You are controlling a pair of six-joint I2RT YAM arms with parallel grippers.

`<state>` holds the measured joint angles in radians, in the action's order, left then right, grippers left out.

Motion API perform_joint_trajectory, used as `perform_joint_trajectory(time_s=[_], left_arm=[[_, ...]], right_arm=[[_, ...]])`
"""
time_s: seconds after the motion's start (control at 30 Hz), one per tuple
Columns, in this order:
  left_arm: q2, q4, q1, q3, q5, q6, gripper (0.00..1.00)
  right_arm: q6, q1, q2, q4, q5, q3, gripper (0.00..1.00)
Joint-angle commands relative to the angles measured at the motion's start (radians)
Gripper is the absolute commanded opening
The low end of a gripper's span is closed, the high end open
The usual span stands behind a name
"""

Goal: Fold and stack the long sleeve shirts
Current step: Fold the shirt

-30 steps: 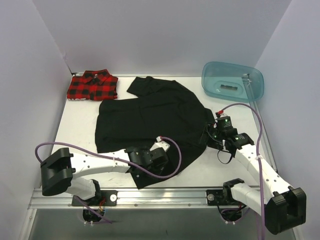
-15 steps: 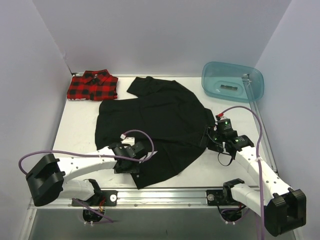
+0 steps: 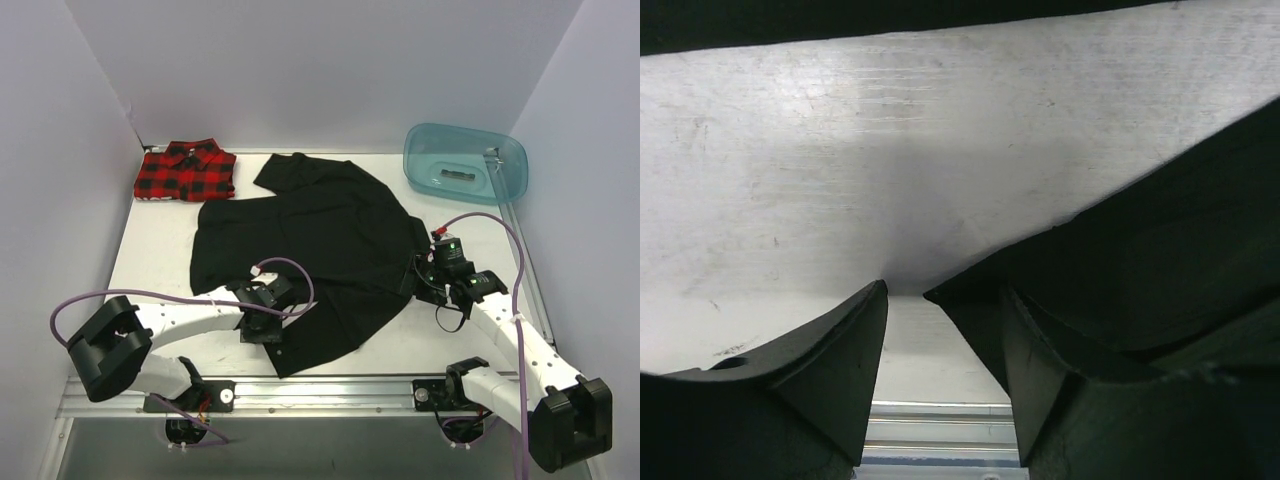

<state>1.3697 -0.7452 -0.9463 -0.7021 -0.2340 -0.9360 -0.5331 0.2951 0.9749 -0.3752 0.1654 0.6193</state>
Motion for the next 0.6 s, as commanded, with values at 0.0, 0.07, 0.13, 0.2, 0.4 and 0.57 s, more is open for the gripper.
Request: perform_joint_trajectory(time_s=[0.0,0.07,0.13,0.2,0.4,0.57], left_arm=[[0.043,0.041,0.0,0.013,0.032,0.009,0.55],[0.058,0.041,0.0,0.012,0.036,0.008,0.48],[0.066,0.043,0.0,0.006,0.038,0.014,0.38],[0.071,0.05,0.0,0.003,0.041,0.023,0.21],[0.026,0.014,-0.012,-0.088,0.062,0.086,0.0],[-0.075,-0.055,-0.008,-0.261,0.024,0.163,0.0]], right_arm=[[-0.005,-0.005,-0.001,-0.013,0.002,-0.001,0.57],[-0.005,-0.004,0.005,-0.013,0.003,0.003,0.56],[-0.002,-0.004,0.008,-0.011,0.003,0.005,0.57],[-0.001,-0.005,0.01,-0.011,0.0,0.005,0.57],[0.004,-0.004,-0.005,-0.013,-0.013,0.005,0.56],[0.022,-0.005,-0.048,-0.037,-0.061,0.036,0.57]])
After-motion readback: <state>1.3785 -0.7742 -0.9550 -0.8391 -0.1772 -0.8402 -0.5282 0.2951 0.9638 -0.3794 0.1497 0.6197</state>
